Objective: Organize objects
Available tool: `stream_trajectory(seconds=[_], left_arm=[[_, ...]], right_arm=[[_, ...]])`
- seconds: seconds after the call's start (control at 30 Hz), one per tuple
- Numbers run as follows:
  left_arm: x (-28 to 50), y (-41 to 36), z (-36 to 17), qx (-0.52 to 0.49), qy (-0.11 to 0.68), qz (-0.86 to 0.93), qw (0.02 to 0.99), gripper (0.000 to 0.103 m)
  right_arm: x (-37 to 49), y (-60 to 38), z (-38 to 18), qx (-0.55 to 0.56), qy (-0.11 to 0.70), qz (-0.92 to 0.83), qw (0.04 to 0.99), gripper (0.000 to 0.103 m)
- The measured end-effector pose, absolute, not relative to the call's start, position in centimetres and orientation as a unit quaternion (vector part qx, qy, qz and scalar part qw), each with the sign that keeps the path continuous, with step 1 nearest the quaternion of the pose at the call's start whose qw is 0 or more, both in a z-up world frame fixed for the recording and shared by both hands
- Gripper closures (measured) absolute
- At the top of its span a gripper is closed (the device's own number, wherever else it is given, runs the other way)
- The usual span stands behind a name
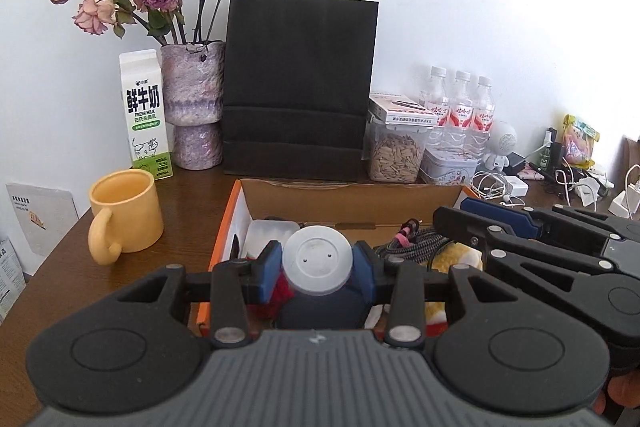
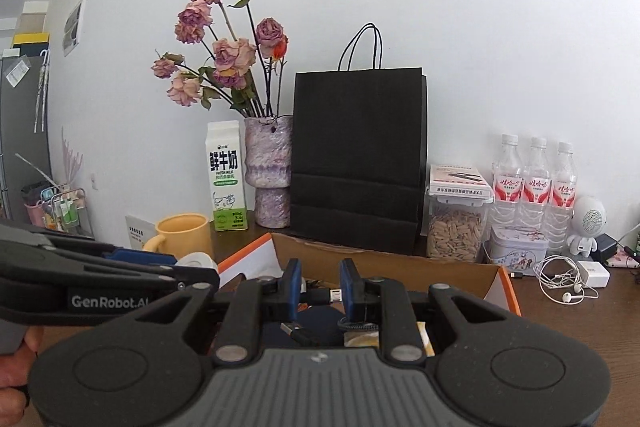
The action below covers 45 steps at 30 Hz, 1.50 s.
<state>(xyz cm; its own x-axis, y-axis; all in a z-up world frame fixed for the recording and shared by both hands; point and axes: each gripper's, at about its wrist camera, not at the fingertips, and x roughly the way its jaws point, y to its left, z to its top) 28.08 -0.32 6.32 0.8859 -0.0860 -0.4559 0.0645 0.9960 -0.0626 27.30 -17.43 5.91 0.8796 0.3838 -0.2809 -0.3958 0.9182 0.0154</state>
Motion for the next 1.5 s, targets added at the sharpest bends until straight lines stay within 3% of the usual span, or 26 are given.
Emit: stream_trajectory(seconds=[0.27, 0.3, 0.37, 0.4, 0.43, 0.53, 0.6, 1.2, 1.5], left_arm=[[34.6, -0.8, 4.5, -0.02, 0.243, -0.026, 0.97, 0.062], [35.2, -0.7, 4.2, -0.022, 0.244, -0.025, 0.969, 0.058], [36.0, -0.4, 3.8, -0.022, 0.247, -0.019, 0.969, 0.032], [36.2, -0.3, 3.8, -0.02, 0.245, -0.012, 0.969, 0.013], [36.1, -0.1, 3.8, -0.018, 0.238, -0.005, 0.971, 0.005], [35.3, 0.7, 4.4, -0.02, 0.226, 0.004, 0.974, 0.0], [34.4, 1.1, 4.7, -0.017, 0.224, 0.002, 0.974, 0.0], [15.6, 1.7, 4.9, -0.017, 0.265, -0.008, 0.964, 0.0], [11.5, 1.6, 3.6, -0.026, 0.28, -0.005, 0.96, 0.0]], right_arm=[[33.7, -17.9, 4.7, -0.032, 0.151, 0.175, 0.972, 0.083], [34.4, -18.0, 4.5, -0.031, 0.157, 0.17, 0.972, 0.083], [35.5, -18.3, 3.9, -0.028, 0.171, 0.158, 0.972, 0.083], [35.8, -18.4, 3.6, -0.027, 0.175, 0.152, 0.972, 0.077], [35.9, -18.7, 3.4, -0.024, 0.179, 0.146, 0.973, 0.059], [35.6, -19.5, 3.3, -0.021, 0.18, 0.109, 0.977, 0.012], [34.8, -20.3, 3.6, -0.015, 0.176, 0.105, 0.979, 0.0], [16.2, -21.1, 3.6, 0.021, 0.217, 0.136, 0.966, 0.0], [11.2, -20.9, 2.5, 0.018, 0.237, 0.131, 0.962, 0.0]])
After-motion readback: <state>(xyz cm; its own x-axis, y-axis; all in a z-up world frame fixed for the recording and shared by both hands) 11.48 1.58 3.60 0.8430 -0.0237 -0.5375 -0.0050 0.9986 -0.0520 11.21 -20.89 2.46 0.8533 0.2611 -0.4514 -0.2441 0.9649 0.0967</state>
